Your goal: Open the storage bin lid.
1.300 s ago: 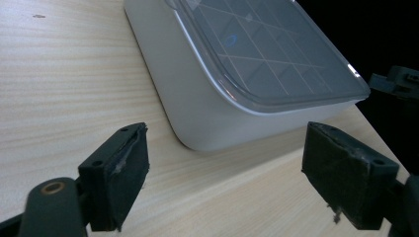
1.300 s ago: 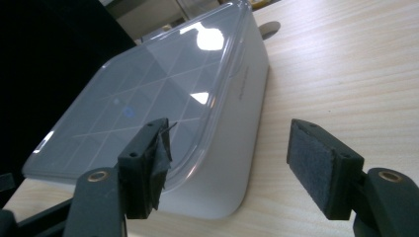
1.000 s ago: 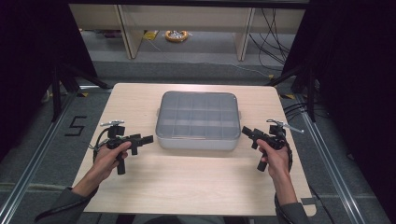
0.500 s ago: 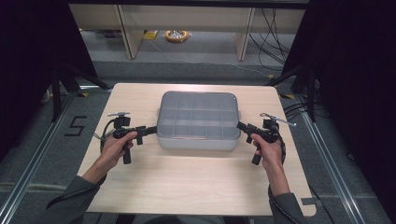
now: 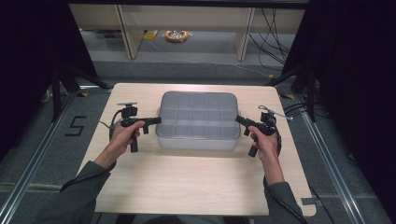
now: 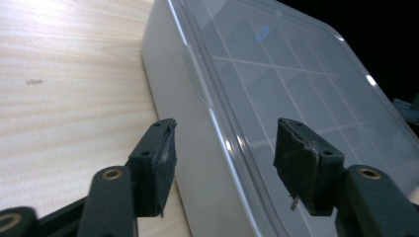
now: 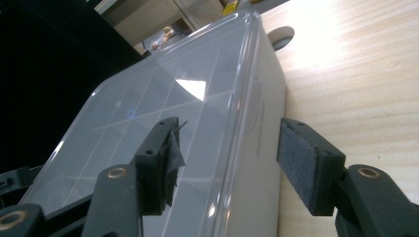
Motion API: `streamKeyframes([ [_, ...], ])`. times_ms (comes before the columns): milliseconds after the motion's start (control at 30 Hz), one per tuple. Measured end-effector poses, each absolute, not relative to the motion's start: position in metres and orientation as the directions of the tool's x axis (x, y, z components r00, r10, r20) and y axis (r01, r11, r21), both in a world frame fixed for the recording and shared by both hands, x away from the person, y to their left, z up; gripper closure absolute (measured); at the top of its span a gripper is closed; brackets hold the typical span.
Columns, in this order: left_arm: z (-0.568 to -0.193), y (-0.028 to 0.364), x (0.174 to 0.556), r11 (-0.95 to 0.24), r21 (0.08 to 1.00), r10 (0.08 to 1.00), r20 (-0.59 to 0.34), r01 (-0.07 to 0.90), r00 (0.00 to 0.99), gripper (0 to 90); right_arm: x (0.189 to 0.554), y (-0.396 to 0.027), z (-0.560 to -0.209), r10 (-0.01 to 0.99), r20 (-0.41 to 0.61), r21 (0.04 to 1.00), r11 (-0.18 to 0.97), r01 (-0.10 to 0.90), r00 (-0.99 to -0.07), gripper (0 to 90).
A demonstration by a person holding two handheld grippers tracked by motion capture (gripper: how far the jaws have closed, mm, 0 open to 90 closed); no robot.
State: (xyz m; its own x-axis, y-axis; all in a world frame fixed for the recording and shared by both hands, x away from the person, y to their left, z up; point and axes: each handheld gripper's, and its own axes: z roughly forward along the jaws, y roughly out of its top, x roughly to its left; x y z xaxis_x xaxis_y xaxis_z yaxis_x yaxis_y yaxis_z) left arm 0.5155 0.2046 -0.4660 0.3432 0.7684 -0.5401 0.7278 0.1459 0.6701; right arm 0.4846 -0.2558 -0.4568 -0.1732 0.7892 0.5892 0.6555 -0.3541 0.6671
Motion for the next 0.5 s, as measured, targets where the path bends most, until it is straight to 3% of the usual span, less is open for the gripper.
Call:
streamKeyframes([
  [167,-0.463,0.199,0.528,0.151,0.656,0.764,-0.552,0.739,0.334,44.8,0.495,-0.253,-0.459,0.781,0.605,0.645,-0.363,0.672,-0.158,44.9],
  [300,-0.459,0.195,0.532,0.142,0.658,0.781,-0.534,0.739,0.325,45.4,0.506,-0.254,-0.463,0.809,0.552,0.695,-0.312,0.648,-0.202,47.4],
  [333,-0.459,0.194,0.533,0.135,0.661,0.786,-0.525,0.738,0.326,46.6,0.506,-0.249,-0.461,0.802,0.577,0.667,-0.354,0.655,-0.155,48.8],
  [500,-0.461,0.193,0.543,0.141,0.643,0.793,-0.529,0.753,0.303,50.3,0.509,-0.246,-0.462,0.804,0.577,0.656,-0.351,0.668,-0.145,51.1],
])
